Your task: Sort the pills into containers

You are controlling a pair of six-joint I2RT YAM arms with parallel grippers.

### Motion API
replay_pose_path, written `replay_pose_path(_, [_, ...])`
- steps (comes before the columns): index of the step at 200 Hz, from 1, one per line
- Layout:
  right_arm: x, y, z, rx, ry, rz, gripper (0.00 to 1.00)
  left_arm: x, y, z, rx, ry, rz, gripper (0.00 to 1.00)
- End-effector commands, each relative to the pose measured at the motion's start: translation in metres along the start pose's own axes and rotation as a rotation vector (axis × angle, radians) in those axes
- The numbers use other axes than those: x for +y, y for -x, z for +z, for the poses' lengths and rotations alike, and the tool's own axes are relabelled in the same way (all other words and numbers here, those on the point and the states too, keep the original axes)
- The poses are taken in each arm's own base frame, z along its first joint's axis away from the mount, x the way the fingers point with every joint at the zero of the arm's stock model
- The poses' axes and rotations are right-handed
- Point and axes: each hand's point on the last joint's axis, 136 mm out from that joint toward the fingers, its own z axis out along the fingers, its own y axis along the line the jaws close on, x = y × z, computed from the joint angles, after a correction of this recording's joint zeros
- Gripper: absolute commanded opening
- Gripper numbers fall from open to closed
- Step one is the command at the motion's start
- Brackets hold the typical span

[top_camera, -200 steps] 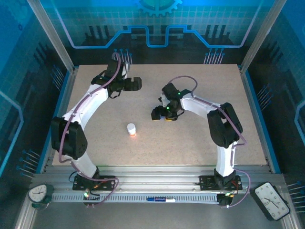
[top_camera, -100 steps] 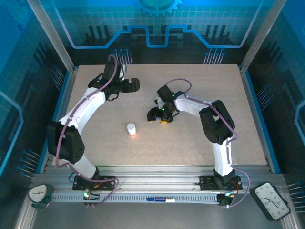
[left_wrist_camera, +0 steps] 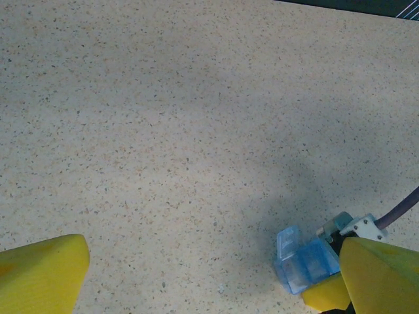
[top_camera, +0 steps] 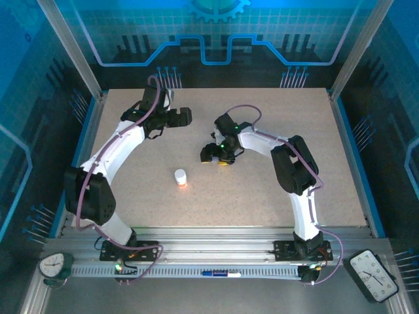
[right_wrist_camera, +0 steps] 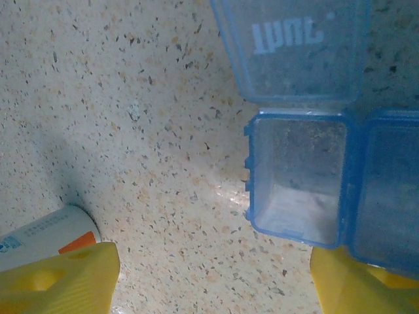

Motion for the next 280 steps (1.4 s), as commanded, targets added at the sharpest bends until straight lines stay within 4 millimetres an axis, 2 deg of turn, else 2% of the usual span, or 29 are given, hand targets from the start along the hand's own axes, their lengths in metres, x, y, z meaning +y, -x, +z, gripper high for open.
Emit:
replay_pose_path(1, [0.003,0.008,0.002,0.0,0.026,0.026,0.77,-0.001,0.001,-0.009,-0.014,-0.026,-0.018,0.99])
replay_pose_path(82, [0.012,0.033,0.01,-0.032,0.077,0.073,0.77,-0.002,-0.004,-0.012,-0.006,-0.039,-0.024,0.99])
replay_pose_path(130, [0.014,0.038,0.009,-0.029,0.084,0.058,0.77,-0.001,-0.007,-0.013,-0.004,-0.036,-0.031,0.99])
replay_pose_path(147, [0.02,0.037,0.001,-0.031,0.096,0.027,0.77,0.001,-0.006,-0.014,-0.012,-0.027,-0.032,0.99])
replay_pose_path(169, [0.035,0.035,-0.021,-0.051,0.123,-0.024,0.77,0.006,-0.004,-0.017,-0.036,-0.008,-0.039,0.99])
replay_pose_path(217, [0.057,0.018,-0.069,-0.094,0.1,-0.154,0.77,0.032,0.001,-0.022,-0.094,0.042,-0.123,0.99])
replay_pose_path(246, [0.066,0.001,-0.08,-0.088,0.043,-0.238,0.77,0.056,0.002,-0.023,-0.121,0.063,-0.214,0.99])
replay_pose_path(280, [0.08,-0.019,-0.079,-0.057,-0.039,-0.363,0.78,0.084,-0.002,-0.026,-0.135,0.042,-0.352,0.99])
